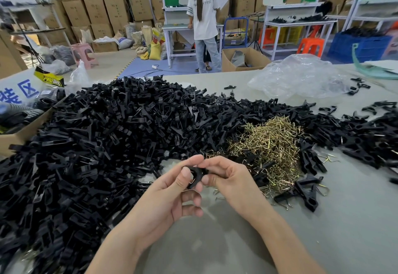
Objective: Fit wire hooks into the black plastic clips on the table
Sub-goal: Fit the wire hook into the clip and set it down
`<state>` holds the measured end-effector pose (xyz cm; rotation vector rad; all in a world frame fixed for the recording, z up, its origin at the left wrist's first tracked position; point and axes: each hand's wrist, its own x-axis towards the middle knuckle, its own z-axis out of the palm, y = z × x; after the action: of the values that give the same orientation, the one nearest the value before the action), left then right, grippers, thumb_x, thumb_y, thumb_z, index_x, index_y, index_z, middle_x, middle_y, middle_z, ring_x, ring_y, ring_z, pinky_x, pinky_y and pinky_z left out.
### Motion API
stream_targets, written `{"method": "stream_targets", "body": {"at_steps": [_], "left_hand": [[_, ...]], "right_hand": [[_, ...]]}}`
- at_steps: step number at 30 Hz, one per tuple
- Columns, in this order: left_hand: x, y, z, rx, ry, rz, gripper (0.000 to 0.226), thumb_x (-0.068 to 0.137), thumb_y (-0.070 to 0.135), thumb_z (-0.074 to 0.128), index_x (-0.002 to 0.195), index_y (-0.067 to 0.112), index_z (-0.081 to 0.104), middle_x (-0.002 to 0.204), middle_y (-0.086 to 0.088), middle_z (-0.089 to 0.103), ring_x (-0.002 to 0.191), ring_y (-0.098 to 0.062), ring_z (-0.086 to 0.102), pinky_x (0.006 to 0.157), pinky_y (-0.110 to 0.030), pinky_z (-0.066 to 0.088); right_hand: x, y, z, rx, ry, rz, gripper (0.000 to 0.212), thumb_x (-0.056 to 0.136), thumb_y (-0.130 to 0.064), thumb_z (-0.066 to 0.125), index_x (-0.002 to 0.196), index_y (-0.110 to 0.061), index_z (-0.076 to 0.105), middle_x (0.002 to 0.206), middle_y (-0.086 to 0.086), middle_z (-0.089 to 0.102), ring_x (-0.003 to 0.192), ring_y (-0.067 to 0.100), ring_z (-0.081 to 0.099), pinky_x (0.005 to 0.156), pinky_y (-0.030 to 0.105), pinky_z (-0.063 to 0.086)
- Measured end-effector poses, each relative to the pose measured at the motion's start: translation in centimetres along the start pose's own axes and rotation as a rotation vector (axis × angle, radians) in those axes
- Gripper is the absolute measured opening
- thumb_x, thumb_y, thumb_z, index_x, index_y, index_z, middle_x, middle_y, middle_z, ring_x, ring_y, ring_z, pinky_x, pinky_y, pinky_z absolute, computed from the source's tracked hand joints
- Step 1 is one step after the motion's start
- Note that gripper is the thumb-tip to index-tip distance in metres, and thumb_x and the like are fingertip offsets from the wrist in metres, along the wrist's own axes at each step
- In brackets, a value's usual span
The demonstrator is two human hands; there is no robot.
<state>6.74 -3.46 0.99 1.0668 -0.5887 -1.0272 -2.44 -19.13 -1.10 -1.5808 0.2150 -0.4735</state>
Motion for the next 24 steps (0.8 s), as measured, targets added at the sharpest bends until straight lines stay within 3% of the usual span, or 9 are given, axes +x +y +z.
{"method": "stream_targets", "body": {"at_steps": [3, 7, 13, 18, 22, 24], "left_hand": [[-0.1, 0.0, -0.4, -0.061, -0.063, -0.018, 0.047, 0.086, 0.042, 0.071, 0.128, 0.022, 0.065, 0.084, -0.005, 0.061, 0.066, -0.013, 0.057, 0.065, -0.033, 0.058], [0.1, -0.2, -0.5, -0.201, -0.059, -0.021, 0.044, 0.080, 0.038, 0.079, 0.116, 0.016, 0.069, 0.082, -0.008, 0.058, 0.058, -0.012, 0.050, 0.064, -0.033, 0.058], [0.5, -0.9, -0.3, -0.250, -0.010, -0.022, 0.019, 0.091, 0.030, 0.064, 0.103, 0.018, 0.073, 0.077, -0.007, 0.056, 0.053, -0.009, 0.046, 0.070, -0.033, 0.057], [0.6, -1.2, -0.7, -0.248, -0.012, -0.033, 0.041, 0.069, 0.038, 0.089, 0.101, 0.019, 0.073, 0.074, -0.006, 0.057, 0.052, -0.008, 0.047, 0.073, -0.034, 0.058], [0.6, -1.2, -0.2, -0.241, 0.023, -0.038, 0.015, 0.086, 0.031, 0.071, 0.096, 0.020, 0.074, 0.072, -0.006, 0.056, 0.050, -0.007, 0.048, 0.073, -0.033, 0.058], [0.6, -1.2, 0.0, -0.242, 0.032, -0.039, 0.016, 0.091, 0.026, 0.061, 0.094, 0.019, 0.074, 0.072, -0.006, 0.056, 0.050, -0.007, 0.049, 0.073, -0.033, 0.058]], "right_hand": [[0.1, 0.0, 0.0, 0.064, -0.003, 0.027, 0.029, 0.086, 0.005, 0.071, 0.108, -0.013, 0.066, 0.104, -0.002, 0.078, 0.106, 0.010, 0.070, 0.094, 0.025, 0.053], [0.1, -0.1, -0.1, 0.090, 0.003, 0.036, 0.024, 0.083, 0.005, 0.074, 0.097, -0.015, 0.069, 0.080, -0.004, 0.077, 0.082, 0.002, 0.070, 0.080, 0.016, 0.052], [0.0, -0.2, -0.4, 0.111, 0.009, 0.047, 0.024, 0.081, 0.004, 0.076, 0.095, -0.015, 0.072, 0.077, -0.004, 0.077, 0.078, 0.001, 0.070, 0.078, 0.013, 0.051], [0.0, -0.2, -0.5, 0.101, 0.006, 0.069, 0.022, 0.080, -0.002, 0.077, 0.094, -0.018, 0.072, 0.078, -0.005, 0.077, 0.083, -0.001, 0.070, 0.084, 0.014, 0.049], [-0.1, -0.2, -0.6, 0.087, -0.006, 0.072, 0.025, 0.081, 0.006, 0.074, 0.095, -0.015, 0.071, 0.079, -0.005, 0.077, 0.082, -0.001, 0.070, 0.082, 0.013, 0.050], [-0.2, -0.3, -0.8, 0.093, -0.002, 0.068, 0.026, 0.081, 0.008, 0.073, 0.095, -0.013, 0.071, 0.078, -0.005, 0.077, 0.079, 0.000, 0.071, 0.078, 0.012, 0.050]]}}
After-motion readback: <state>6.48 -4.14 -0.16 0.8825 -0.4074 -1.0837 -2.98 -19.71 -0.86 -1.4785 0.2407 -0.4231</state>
